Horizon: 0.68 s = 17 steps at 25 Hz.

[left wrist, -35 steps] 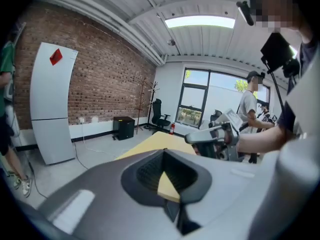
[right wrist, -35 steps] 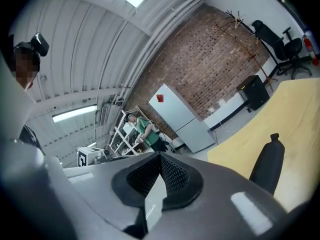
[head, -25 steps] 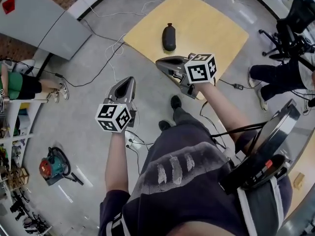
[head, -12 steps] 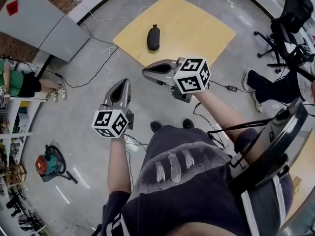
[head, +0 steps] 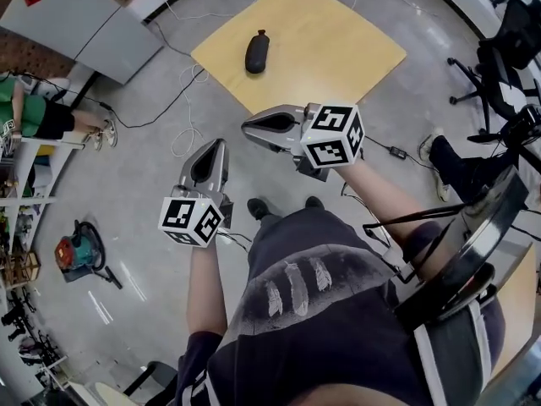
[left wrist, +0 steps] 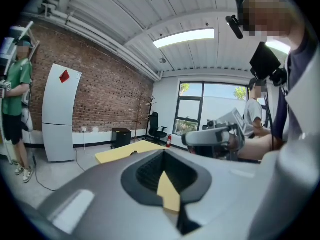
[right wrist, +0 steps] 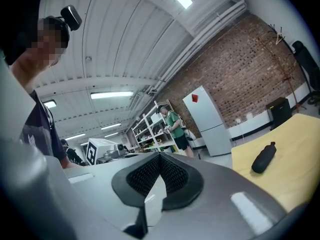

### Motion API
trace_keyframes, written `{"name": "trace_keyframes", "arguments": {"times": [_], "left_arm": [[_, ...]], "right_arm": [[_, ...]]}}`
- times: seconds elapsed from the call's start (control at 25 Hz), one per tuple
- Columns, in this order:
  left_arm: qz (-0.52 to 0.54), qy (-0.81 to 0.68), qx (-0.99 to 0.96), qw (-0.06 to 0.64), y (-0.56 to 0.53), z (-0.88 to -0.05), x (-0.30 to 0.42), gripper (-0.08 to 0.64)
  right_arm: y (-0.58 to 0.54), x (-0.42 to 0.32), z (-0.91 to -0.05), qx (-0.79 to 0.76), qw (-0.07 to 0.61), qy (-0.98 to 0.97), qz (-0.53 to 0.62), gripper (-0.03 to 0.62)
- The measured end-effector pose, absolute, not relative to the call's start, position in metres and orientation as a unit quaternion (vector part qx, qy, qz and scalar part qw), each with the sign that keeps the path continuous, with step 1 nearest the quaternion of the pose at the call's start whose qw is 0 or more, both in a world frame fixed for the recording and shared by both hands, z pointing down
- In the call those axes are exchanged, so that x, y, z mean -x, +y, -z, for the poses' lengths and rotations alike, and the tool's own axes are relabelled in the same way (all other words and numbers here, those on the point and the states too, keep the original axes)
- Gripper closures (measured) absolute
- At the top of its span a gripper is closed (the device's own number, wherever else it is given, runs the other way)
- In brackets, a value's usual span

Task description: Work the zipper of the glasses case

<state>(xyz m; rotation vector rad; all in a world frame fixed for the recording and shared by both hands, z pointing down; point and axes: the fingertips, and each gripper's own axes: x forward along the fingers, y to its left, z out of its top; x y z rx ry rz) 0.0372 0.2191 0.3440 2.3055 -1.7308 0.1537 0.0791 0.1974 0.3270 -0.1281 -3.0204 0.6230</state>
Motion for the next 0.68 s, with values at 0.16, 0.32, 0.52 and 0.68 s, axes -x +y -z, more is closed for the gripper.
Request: {"name": "trace_keyframes", "arguments": {"times": [0.16, 0.32, 0.52, 0.68], "left_arm": [[-0.062, -0.604, -0.784, 0.129, 0.228, -0.339, -0.038, 0.561], [-0.07, -0.604, -0.784, 0.124, 0.237, -0.333, -0.025, 0.561], [-0.073, -0.591, -0.794, 0.124, 0.263, -0.333, -0.013, 0.56], [-0.077, -0.591, -0.795, 0.114, 0.293, -0.335, 0.001, 0.56]], "right_arm": [[0.202, -0.078, -0.328, 0.057, 0.021, -0.974, -0.218, 0.591], [0.211, -0.064, -0.324, 0.063, 0.018, -0.973, -0.223, 0.591], [0.235, -0.045, -0.321, 0.066, 0.014, -0.972, -0.227, 0.591], [0.26, -0.03, -0.325, 0.062, 0.013, -0.971, -0.232, 0.591]]}}
